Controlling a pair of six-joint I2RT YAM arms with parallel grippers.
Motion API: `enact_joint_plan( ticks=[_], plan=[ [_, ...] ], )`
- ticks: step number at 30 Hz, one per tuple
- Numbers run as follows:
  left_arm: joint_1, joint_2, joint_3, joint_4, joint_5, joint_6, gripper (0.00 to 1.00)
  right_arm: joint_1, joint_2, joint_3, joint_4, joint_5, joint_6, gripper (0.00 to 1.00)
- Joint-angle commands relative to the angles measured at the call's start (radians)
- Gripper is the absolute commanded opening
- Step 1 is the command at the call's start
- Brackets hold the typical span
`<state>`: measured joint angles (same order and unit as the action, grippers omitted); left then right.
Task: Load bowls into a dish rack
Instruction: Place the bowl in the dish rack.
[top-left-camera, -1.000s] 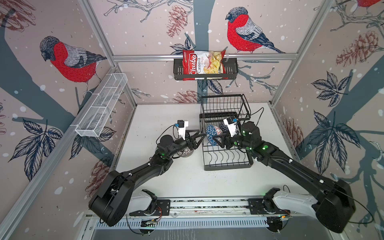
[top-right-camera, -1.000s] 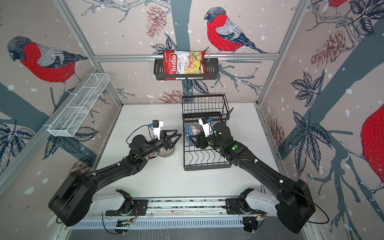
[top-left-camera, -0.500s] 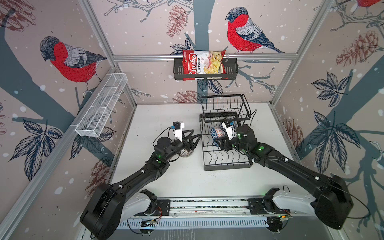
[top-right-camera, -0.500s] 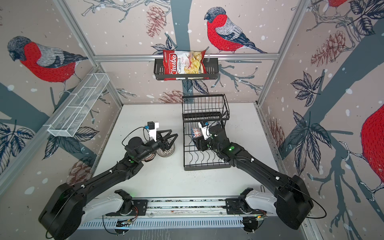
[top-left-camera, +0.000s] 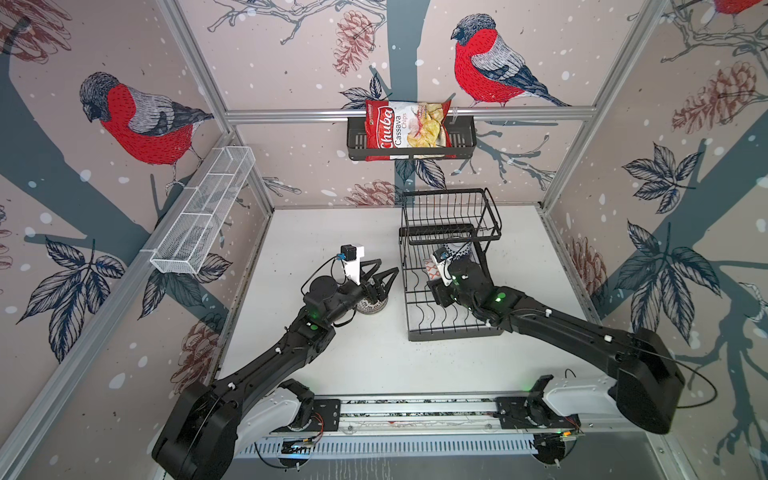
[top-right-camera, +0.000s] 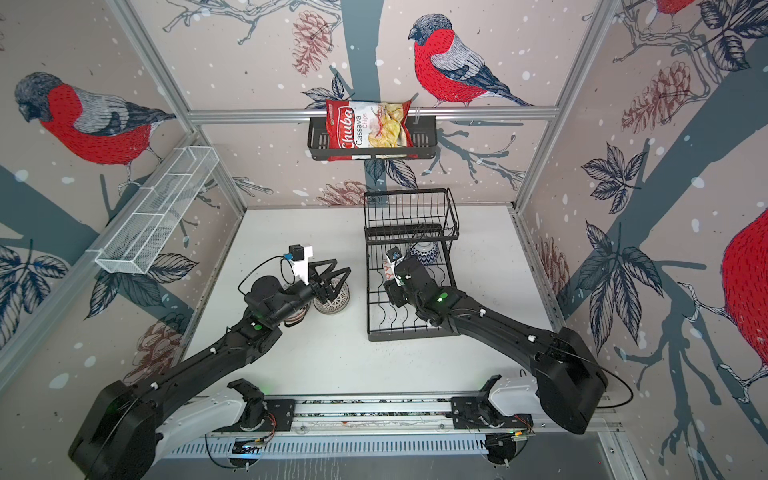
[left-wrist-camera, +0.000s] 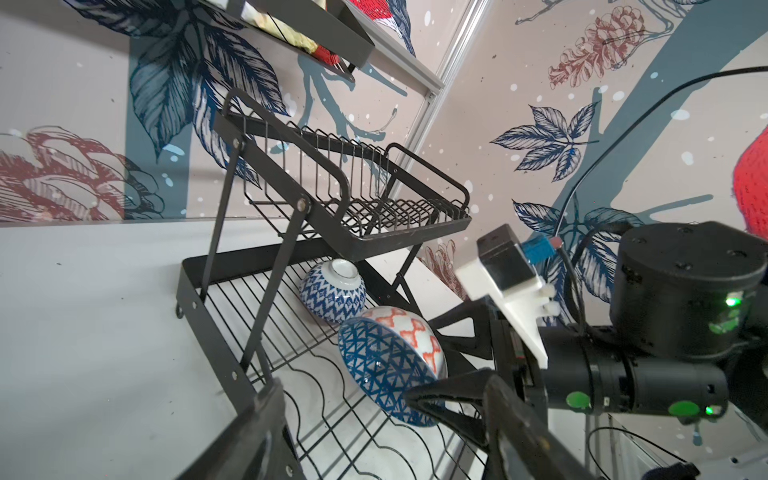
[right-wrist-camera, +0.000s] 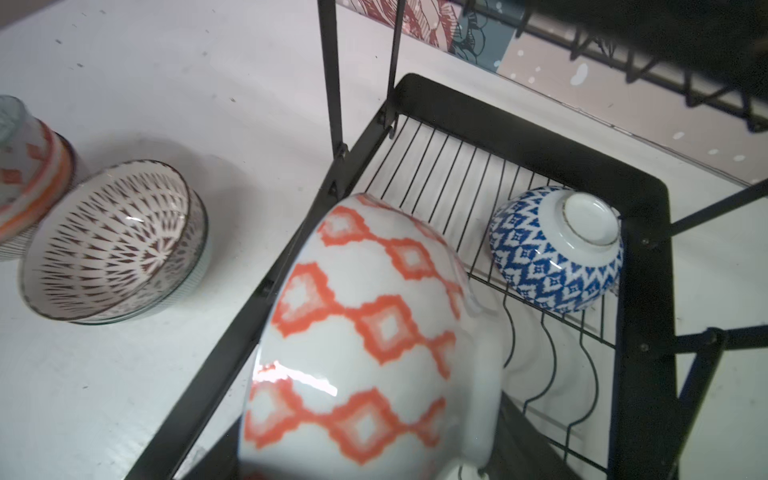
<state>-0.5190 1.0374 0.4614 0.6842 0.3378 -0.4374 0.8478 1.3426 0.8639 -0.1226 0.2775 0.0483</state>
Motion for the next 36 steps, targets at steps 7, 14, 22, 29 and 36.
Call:
enact_joint_plan(
  ticks=[7, 14, 22, 29, 36],
  plan=[
    [0.004, -0.019, -0.022, -0.015, -0.014, 0.021, 0.75, 0.037, 0.090, 0.042, 0.051, 0.201, -0.077, 0.52],
    [0.005, -0.031, -0.035, -0.016, -0.023, 0.024, 0.75, 0.063, 0.172, 0.074, 0.062, 0.299, -0.149, 0.52],
    [0.008, -0.031, -0.040, -0.017, -0.036, 0.023, 0.75, 0.081, 0.289, 0.125, 0.072, 0.392, -0.213, 0.51],
    [0.008, -0.033, -0.040, -0.025, -0.040, 0.025, 0.75, 0.086, 0.340, 0.133, 0.149, 0.445, -0.311, 0.51],
    [0.008, -0.034, -0.049, -0.026, -0.049, 0.026, 0.75, 0.074, 0.356, 0.133, 0.229, 0.415, -0.403, 0.51]
  ],
)
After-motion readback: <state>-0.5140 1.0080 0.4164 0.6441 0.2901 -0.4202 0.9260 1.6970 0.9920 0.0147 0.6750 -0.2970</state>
